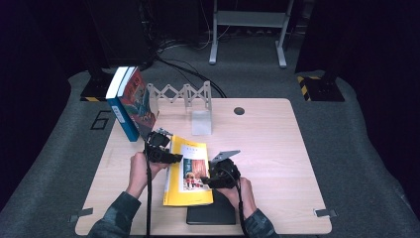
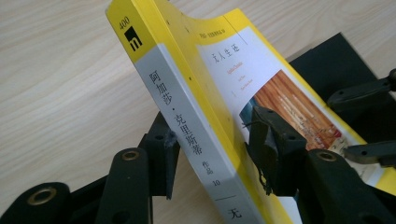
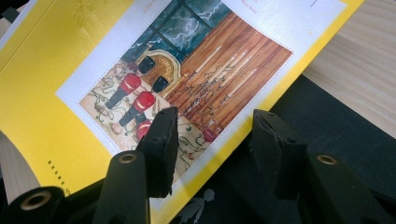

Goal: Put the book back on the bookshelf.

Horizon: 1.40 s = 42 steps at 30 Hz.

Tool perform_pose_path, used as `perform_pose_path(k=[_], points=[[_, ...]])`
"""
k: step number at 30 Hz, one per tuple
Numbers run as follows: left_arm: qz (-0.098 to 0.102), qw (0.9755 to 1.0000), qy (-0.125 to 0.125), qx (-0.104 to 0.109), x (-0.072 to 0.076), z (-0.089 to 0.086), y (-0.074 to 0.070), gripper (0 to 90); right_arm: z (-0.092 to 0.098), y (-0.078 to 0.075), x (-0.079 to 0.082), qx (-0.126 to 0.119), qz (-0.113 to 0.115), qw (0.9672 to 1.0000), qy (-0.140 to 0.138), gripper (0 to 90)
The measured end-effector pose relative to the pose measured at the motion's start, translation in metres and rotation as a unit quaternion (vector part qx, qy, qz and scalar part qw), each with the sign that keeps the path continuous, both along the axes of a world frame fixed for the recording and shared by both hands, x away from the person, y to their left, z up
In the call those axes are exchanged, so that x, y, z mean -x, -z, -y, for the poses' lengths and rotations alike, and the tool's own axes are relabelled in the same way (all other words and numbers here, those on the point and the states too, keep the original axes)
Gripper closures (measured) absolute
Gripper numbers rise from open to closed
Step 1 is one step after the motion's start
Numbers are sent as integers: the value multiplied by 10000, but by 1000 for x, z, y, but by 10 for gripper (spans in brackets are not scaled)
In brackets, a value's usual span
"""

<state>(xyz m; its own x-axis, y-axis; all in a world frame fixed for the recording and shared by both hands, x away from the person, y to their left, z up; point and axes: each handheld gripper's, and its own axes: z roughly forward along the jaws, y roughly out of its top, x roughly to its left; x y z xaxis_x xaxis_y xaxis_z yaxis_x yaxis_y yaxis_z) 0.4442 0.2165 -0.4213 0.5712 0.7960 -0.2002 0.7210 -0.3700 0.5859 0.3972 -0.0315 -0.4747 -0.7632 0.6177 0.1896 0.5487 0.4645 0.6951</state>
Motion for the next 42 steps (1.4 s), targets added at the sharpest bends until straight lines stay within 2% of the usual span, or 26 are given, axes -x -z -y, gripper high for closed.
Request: perform_pose_path(k=[3,4,5,7,8,9,12,13,16,17,19,21,23,24,26,27,28,30,33,34,35,37,38,39,41,42], points=[[-245,9995,175,-11,-9,0,2,467,2,1,-1,-42,-33,10000,-7,524],[-233,9996,139,-108,-9,4,3,466,2,1,-1,-62,-69,10000,-14,525],[-233,9989,197,-350,-11,7,4,473,3,1,-2,-55,-33,10000,-68,525],[-313,9980,315,-449,-12,12,6,509,2,1,-1,-66,-30,10000,-15,525],[-255,9980,296,-493,-12,13,7,530,3,1,-1,-52,-63,10000,-33,526],[-254,9977,382,-492,-12,13,5,546,3,1,-1,-90,-36,9999,-45,526],[-184,9983,367,-416,-10,13,3,609,3,1,1,-125,-53,9999,23,522],[-130,9989,301,-341,-8,14,2,621,5,1,0,-101,25,9999,-57,512],[-76,9990,352,-268,-5,13,-2,656,10,1,0,-43,-2,10000,11,333],[-28,9994,318,-153,-4,12,-4,665,16,1,0,-131,-60,9999,77,301],[-3,9995,318,-54,-3,9,-7,685,33,1,0,-299,26,9992,259,251],[-19,9994,339,70,-2,6,-11,704,55,1,-2,-454,66,9973,565,198],[-44,9992,347,211,-1,3,-17,716,74,3,-7,-472,95,9955,819,141],[-70,9990,354,280,0,2,-18,723,90,7,-11,-422,189,9923,1149,128],[-76,9982,379,469,2,-2,-25,733,111,15,-19,-353,133,9877,1517,63],[-61,9976,354,594,3,-3,-27,739,120,19,-23,-284,93,9855,1668,31],[-47,9975,426,567,3,-5,-30,744,127,23,-27,-237,49,9832,1812,27],[5,9970,379,674,5,-6,-36,748,139,30,-32,-130,25,9803,1969,15],[77,9957,401,830,8,-12,-48,753,152,40,-39,57,13,9760,2179,9],[39,9948,419,927,9,-15,-52,753,156,43,-42,84,105,9746,2235,7],[90,9941,406,1004,10,-17,-55,754,157,45,-44,130,87,9726,2322,0],[146,9931,381,1103,11,-24,-62,754,159,47,-46,238,181,9710,2371,0],[174,9928,387,1120,12,-25,-64,754,159,48,-47,406,261,9695,2404,0],[221,9927,371,1125,13,-29,-68,754,159,48,-48,431,311,9692,2404,0],[352,9933,348,1048,16,-32,-75,754,157,50,-50,547,378,9655,2516,0],[504,9946,332,847,17,-33,-78,753,157,51,-51,602,392,9646,2537,0]])
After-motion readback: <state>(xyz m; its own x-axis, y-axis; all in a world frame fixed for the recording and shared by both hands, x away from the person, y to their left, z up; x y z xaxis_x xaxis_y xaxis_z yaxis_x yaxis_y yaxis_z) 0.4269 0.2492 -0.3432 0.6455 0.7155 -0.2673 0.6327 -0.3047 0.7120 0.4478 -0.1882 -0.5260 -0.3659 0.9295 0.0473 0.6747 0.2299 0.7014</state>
